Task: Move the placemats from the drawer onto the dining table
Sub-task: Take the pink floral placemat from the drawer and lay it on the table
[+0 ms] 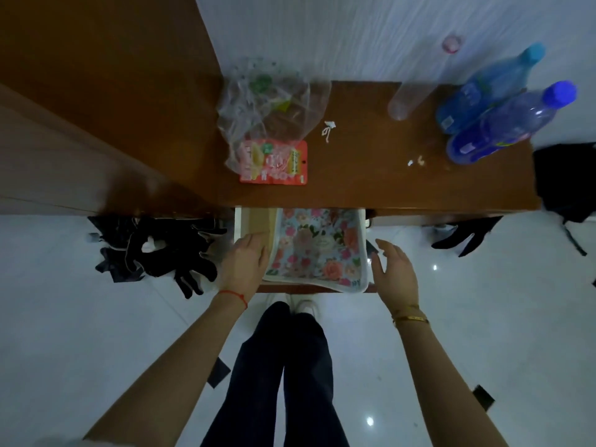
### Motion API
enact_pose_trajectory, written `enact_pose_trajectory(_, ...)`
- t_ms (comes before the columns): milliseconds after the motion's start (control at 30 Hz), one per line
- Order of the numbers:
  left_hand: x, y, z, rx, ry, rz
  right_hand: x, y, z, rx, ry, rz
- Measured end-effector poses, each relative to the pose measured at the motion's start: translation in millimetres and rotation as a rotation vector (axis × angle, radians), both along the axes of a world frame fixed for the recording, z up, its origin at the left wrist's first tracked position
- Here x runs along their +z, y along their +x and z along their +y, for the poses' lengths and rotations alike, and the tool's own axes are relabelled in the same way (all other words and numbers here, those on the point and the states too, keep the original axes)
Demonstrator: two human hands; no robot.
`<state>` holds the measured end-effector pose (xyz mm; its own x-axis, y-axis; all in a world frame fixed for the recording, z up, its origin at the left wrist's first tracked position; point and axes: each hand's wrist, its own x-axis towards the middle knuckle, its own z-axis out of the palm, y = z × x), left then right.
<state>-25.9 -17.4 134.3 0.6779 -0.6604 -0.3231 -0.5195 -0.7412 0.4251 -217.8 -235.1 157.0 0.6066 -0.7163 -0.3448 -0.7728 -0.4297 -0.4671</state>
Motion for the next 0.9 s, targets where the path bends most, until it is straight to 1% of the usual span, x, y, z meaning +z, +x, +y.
enact_pose_trajectory(100,-59.5,2.4,-7.1,0.007,0.042,0.044,-52.4,-2.3,-3.8,-0.020,0.004,-0.004)
enact_pose_trajectory(200,-106.4,2.9,-11.8,0.025,0.083,0.089,-90.8,-8.9,-2.3,-0.032,-0.023,-0.010)
enact_pose_trajectory(300,-139.3,0.2,-15.4,0.063,0.114,0.124,-114.7,-16.0,3.0,-0.031,-0.042,-0.023)
enact_pose_trajectory(367,-160.0,-2.8,-14.3,0.100,0.167,0.164,-125.7,-19.3,7.1,-0.043,-0.028,-0.025)
enact_pose_trajectory(500,-192.7,-11.3,-8.6,0.175,0.322,0.357,-139.9,-22.5,10.8,-0.051,-0.057,-0.058)
enact_pose_trajectory(600,-199.4,-15.4,-8.6,0.218,0.332,0.462,-140.4,-22.8,11.3,-0.069,-0.047,-0.065)
enact_pose_trajectory(700,-195.4,-13.8,-10.6,0.254,0.305,0.481,-137.0,-22.6,12.8,-0.091,0.005,-0.069)
enact_pose_trajectory(800,-179.0,-9.6,-13.1,0.341,0.249,0.512,-133.5,-21.9,12.9,-0.123,0.072,-0.101)
enact_pose_trajectory(900,-155.2,-7.1,-11.8,0.367,0.203,0.589,-126.9,-20.6,12.9,-0.154,0.145,-0.089)
